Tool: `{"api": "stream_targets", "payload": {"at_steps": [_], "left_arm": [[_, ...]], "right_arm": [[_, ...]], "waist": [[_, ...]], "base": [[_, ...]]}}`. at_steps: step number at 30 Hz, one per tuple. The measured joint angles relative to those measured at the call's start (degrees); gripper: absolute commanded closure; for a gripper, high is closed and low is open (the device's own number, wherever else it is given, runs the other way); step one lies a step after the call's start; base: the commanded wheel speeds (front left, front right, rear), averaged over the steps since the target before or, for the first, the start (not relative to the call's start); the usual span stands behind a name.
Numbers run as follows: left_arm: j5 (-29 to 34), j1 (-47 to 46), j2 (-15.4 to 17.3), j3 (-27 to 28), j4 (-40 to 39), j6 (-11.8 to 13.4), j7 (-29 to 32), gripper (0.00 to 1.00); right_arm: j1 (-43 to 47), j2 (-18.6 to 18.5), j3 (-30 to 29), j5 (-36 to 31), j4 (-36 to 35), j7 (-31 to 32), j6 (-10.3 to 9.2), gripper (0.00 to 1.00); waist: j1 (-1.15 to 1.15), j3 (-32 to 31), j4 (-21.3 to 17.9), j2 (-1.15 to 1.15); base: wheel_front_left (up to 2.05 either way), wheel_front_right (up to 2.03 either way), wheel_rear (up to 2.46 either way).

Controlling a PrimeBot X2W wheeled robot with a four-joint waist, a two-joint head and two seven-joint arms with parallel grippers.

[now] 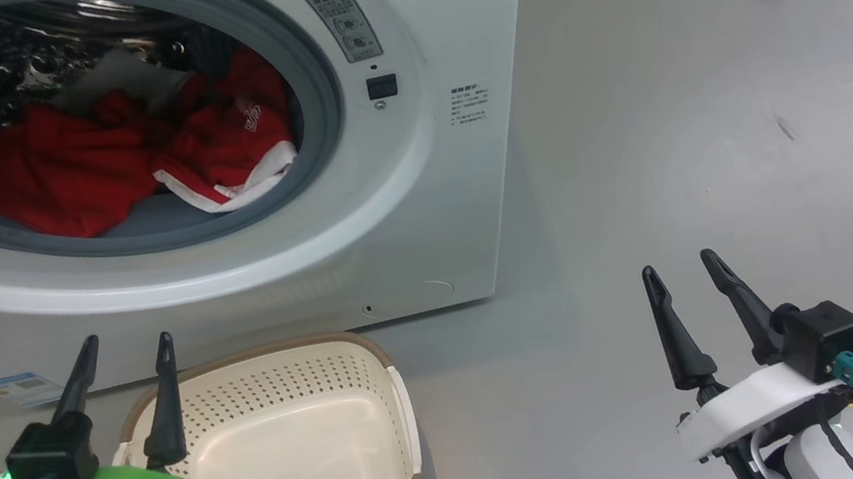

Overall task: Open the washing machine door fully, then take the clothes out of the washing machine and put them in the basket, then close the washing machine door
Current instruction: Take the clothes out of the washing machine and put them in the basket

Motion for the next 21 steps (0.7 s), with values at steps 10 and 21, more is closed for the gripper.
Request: {"api": "stream_targets", "payload": {"at_steps": [10, 21], "left_arm": [[6.53, -10.60, 6.02, 0.92, -0.23, 3.07, 7.04, 0.00], [11.09, -24.24, 13.26, 3.96, 4.65, 5.30, 18.71, 0.00]], "right_arm": [[-4.13, 1.41, 2.59, -0.04, -1.01, 0.00, 0.03, 0.00], [-9.26, 1.91, 4.14, 0.73, -1.88, 0.00, 0.52, 0.00]], "waist": [[0.00, 8.06, -4.72, 0.00], [0.00, 16.36, -10.44, 0.00]], "base": [[0.00, 0.00, 0.00], [0.00, 0.00, 0.00]]}}
